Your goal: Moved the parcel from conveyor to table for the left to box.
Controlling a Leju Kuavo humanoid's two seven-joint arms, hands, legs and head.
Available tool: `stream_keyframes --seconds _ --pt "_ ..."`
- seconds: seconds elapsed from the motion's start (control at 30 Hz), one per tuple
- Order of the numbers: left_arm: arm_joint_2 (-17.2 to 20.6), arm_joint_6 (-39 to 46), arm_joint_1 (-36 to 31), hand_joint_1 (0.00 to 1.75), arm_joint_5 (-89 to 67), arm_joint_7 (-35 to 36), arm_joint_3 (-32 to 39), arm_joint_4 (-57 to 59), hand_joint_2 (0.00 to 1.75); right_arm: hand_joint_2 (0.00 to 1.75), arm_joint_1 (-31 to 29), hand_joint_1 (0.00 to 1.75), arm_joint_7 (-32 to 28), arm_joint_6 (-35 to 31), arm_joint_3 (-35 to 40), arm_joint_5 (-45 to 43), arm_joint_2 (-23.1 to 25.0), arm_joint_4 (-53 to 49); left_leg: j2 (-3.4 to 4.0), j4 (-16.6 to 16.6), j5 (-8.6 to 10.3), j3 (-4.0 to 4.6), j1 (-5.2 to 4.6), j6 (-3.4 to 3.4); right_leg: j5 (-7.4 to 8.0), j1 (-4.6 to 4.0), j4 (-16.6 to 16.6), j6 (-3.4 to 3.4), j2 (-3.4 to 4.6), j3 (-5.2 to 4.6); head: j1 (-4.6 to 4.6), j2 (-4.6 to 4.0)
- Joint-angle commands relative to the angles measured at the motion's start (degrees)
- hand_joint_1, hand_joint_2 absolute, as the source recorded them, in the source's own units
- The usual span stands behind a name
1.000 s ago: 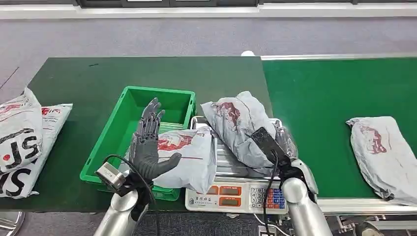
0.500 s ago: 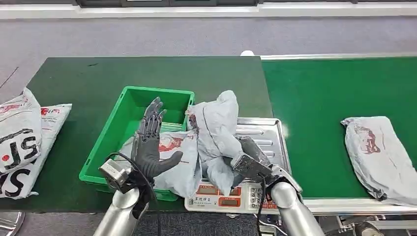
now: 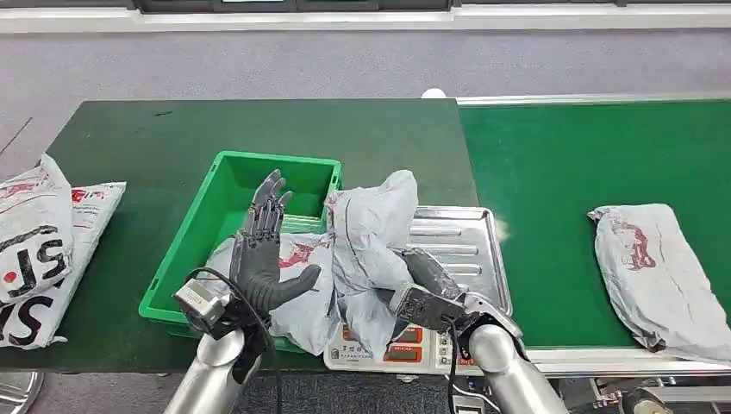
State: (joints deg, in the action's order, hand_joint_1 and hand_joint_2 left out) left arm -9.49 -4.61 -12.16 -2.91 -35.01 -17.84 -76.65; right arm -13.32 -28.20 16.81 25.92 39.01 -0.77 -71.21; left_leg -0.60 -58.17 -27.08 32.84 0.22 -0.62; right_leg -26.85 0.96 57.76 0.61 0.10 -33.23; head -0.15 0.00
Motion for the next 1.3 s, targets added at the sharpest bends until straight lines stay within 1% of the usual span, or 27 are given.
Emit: stream_keyframes --seconds 0.03,0.4,0.43,0.47,0.53,0.6,0.67,0.77,0.83,0.87,0.97,1.03,1.23,1.3 --pt "0.2 -0.2 -1.1 0.00 -0.2 -0.3 2.0 1.6 1.75 1.75 -2.1 1.75 0.4 0.5 4.6 0.2 -2.7 0.6 0.12 0.1 0.02 -0.05 0.03 0.00 0.06 -0.05 -0.1 -0.05 0.06 0.04 0.02 0.00" --pt "0.2 -0.2 -1.1 0.00 -0.2 -0.3 2.0 1.6 1.75 1.75 -2.1 1.75 0.4 0.5 4.6 0.2 -2.7 0.6 0.14 0.1 0.02 -0.06 0.05 0.00 0.08 -0.06 -0.1 -0.05 0.07 0.06 0.02 0.00" --pt "0.2 -0.2 -1.1 0.00 -0.3 -0.2 2.0 1.5 1.75 1.75 -2.3 1.75 0.6 0.2 5.4 1.4 -3.0 0.4 0.11 0.1 0.02 -0.05 0.00 0.00 0.04 -0.01 -0.1 -0.04 0.06 0.03 0.02 0.00" --pt "0.1 -0.1 -1.0 0.00 -0.4 -0.1 2.2 1.3 1.75 1.75 -2.0 0.00 0.3 -1.2 5.1 1.8 -2.6 -0.3 0.15 0.1 0.03 -0.08 0.05 0.00 0.08 -0.06 -0.1 -0.06 0.08 0.08 0.02 0.00" --pt "0.2 0.0 -0.6 0.00 -0.4 0.0 2.4 0.9 1.75 1.75 -1.8 0.00 0.0 -2.0 4.2 1.3 -1.9 -1.3 0.11 0.0 0.00 -0.01 0.03 0.00 0.04 -0.03 0.0 -0.03 0.07 0.00 0.02 0.00" --pt "0.2 0.1 -0.1 0.00 -0.5 0.1 2.5 0.6 1.75 1.75 -1.2 0.00 -0.9 -3.6 1.7 -0.7 -0.9 -2.8 0.11 0.0 0.01 -0.01 0.02 0.00 0.04 -0.02 0.0 -0.04 0.07 -0.01 0.02 0.00" --pt "0.2 0.1 0.2 0.00 -0.6 0.1 2.4 0.4 1.75 1.75 -0.5 0.00 -2.1 -3.6 0.2 -2.6 -0.5 -4.9 0.18 0.1 0.03 -0.08 0.03 -0.01 0.07 -0.04 -0.1 -0.07 0.11 0.04 0.02 0.00" --pt "0.2 0.0 0.0 0.00 -0.5 0.1 2.2 0.8 1.75 1.75 0.7 0.00 -3.2 -3.3 -0.7 -3.9 -0.2 -6.8 0.09 0.1 0.01 -0.05 0.01 0.00 0.03 -0.02 -0.1 -0.05 0.03 0.04 0.02 0.00" --pt "0.2 0.0 -0.1 0.00 -0.6 0.1 2.1 1.0 1.75 1.75 1.3 0.00 -4.9 -2.8 -1.7 -5.7 0.0 -8.2 0.05 0.1 0.01 -0.04 0.03 0.00 0.02 -0.04 -0.1 -0.05 -0.01 0.05 0.02 0.00" --pt "0.2 0.0 -0.2 0.00 -0.6 0.1 2.0 1.1 1.75 1.75 2.1 0.00 -7.7 -1.8 -3.8 -10.3 0.7 -9.8 0.09 0.1 0.03 -0.10 0.03 0.00 0.05 -0.05 -0.2 -0.07 0.01 0.10 0.02 0.00" --pt "0.2 0.0 0.3 0.00 -0.5 0.0 1.9 0.9 1.75 1.75 3.2 0.00 -7.9 -1.6 -6.5 -11.9 1.4 -13.2 0.05 0.0 0.01 -0.01 0.03 0.00 0.02 -0.04 -0.1 -0.05 0.00 0.02 0.02 0.00" --pt "0.3 0.0 0.7 0.00 -0.5 -0.1 1.9 0.6 1.75 1.75 3.7 0.00 -7.1 -2.6 -7.9 -11.7 2.0 -13.8 0.05 0.0 0.01 0.00 0.01 0.00 0.02 -0.02 0.0 -0.05 0.00 0.00 0.02 0.00" --pt "0.5 -0.3 0.4 0.00 -0.3 -0.3 1.7 1.4 1.75 1.75 4.8 0.00 -6.9 -3.7 -9.0 -11.3 2.1 -13.8 0.01 0.1 0.03 -0.03 0.03 0.00 0.04 -0.04 -0.1 -0.05 -0.04 0.05 0.02 0.00" --pt "0.4 1.2 0.4 0.00 -0.7 -0.4 2.3 1.6 1.75 1.75 4.9 0.00 -5.8 -2.2 -10.2 -13.6 2.3 -13.1 0.07 0.1 0.03 -0.05 0.04 0.00 0.05 -0.04 -0.1 -0.05 0.01 0.05 0.02 0.00"
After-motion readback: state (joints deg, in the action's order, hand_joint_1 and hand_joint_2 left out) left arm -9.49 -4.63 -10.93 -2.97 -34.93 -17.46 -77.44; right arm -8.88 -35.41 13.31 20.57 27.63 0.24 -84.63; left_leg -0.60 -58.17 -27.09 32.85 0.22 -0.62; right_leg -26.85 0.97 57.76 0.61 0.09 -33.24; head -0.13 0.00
